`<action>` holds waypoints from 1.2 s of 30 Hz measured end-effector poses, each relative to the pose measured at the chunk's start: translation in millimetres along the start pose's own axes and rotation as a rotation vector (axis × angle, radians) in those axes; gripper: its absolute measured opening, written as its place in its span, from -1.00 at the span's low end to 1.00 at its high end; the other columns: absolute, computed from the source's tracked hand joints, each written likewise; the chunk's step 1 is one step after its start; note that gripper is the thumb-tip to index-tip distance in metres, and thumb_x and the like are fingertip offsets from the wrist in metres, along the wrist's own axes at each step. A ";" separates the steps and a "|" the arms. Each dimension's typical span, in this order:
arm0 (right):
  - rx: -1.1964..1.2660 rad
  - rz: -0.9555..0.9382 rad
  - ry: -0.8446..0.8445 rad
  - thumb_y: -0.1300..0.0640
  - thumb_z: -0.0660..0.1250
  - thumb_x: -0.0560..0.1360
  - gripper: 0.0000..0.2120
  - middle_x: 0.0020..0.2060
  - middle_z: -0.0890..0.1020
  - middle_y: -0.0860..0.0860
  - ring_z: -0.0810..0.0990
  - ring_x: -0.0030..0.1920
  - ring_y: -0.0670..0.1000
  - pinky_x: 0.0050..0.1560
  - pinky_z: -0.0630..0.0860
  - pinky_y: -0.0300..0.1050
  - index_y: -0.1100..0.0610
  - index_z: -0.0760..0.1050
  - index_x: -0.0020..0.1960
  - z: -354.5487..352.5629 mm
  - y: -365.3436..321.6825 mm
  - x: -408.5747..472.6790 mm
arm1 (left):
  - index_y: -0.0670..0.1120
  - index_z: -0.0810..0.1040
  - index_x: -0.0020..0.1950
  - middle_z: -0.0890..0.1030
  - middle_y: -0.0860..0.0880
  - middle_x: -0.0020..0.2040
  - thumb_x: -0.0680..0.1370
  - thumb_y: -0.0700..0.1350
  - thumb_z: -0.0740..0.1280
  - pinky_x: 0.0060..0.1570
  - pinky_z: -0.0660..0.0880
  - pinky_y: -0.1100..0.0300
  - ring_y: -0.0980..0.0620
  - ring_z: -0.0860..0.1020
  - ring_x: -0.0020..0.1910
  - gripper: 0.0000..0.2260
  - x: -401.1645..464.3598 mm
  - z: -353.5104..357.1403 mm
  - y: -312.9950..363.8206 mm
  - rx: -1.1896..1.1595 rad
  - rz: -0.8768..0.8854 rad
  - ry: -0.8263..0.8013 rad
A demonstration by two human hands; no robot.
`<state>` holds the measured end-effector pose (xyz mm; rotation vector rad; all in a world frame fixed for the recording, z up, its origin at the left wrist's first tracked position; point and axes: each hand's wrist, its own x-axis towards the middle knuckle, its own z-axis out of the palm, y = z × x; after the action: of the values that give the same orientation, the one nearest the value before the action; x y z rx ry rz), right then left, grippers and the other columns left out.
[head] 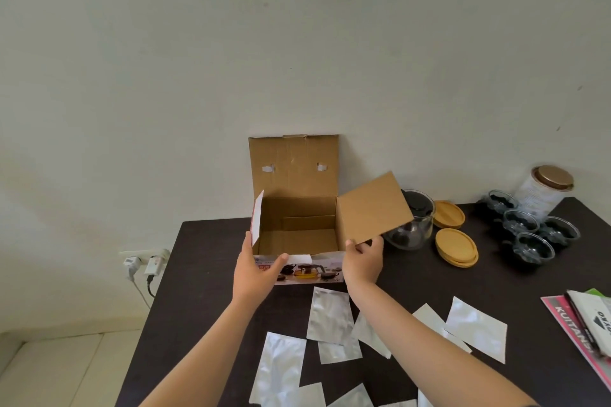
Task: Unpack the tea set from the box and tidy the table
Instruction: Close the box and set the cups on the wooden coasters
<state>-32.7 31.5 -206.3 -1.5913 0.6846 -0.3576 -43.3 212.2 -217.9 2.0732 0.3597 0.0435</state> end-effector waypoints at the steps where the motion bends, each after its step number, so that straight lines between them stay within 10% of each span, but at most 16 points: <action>1: -0.044 -0.051 -0.025 0.26 0.28 0.56 -0.68 0.08 0.62 0.14 0.59 0.14 0.14 0.07 0.48 -0.09 0.17 0.36 0.29 -1.2 2.0 -3.4 | 0.07 0.02 0.54 0.24 -0.02 0.50 0.38 0.14 0.47 0.32 0.34 -0.10 -0.12 0.27 0.45 -0.12 -0.2 1.8 -0.2 0.009 0.005 0.004; 7: -0.225 -0.360 -0.154 0.21 0.20 0.61 -0.66 0.21 0.57 0.01 0.50 0.15 -0.12 0.11 0.39 -0.42 0.09 0.43 0.37 -7.1 12.4 -8.5 | 0.07 -0.03 0.54 0.22 -0.04 0.49 0.37 0.11 0.49 0.34 0.31 -0.12 -0.11 0.23 0.46 -0.08 2.9 9.7 -6.1 0.033 -0.003 0.035; 14: -0.359 -0.508 -0.280 0.23 0.27 0.57 -0.67 0.26 0.44 0.13 0.49 0.23 0.02 0.19 0.40 -0.31 0.16 0.48 0.32 -7.9 23.7 -8.3 | 0.06 -0.12 0.54 0.13 -0.12 0.53 0.41 0.24 0.38 0.37 0.25 -0.15 -0.16 0.15 0.48 -0.09 1.4 2.2 -14.3 0.227 0.084 -0.010; 25: -0.450 -0.497 -0.319 0.12 0.26 0.58 -0.64 0.30 0.36 0.10 0.43 0.27 0.02 0.19 0.34 -0.29 0.19 0.42 0.35 -2.3 13.2 8.8 | -0.04 -0.14 0.56 -0.16 0.00 0.57 0.39 0.47 -0.19 0.41 -0.19 -0.07 0.01 -0.19 0.53 -0.12 6.7 -4.2 -22.0 0.714 0.380 -0.006; 36: -0.401 -0.363 -0.335 0.06 0.26 0.57 -0.38 0.48 0.21 0.13 0.23 0.46 0.10 0.39 0.19 -0.12 0.22 0.09 0.52 63.2 -85.7 80.1 | -0.05 -0.17 0.55 -0.22 0.04 0.54 0.42 0.47 -0.18 0.42 -0.14 -0.07 0.05 -0.25 0.51 -0.14 9.4 2.4 -34.2 0.610 0.384 -0.019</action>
<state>85.5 33.5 -145.0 -2.1047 0.2112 -0.2140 -42.1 228.6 -249.4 2.7208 -0.0590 0.1603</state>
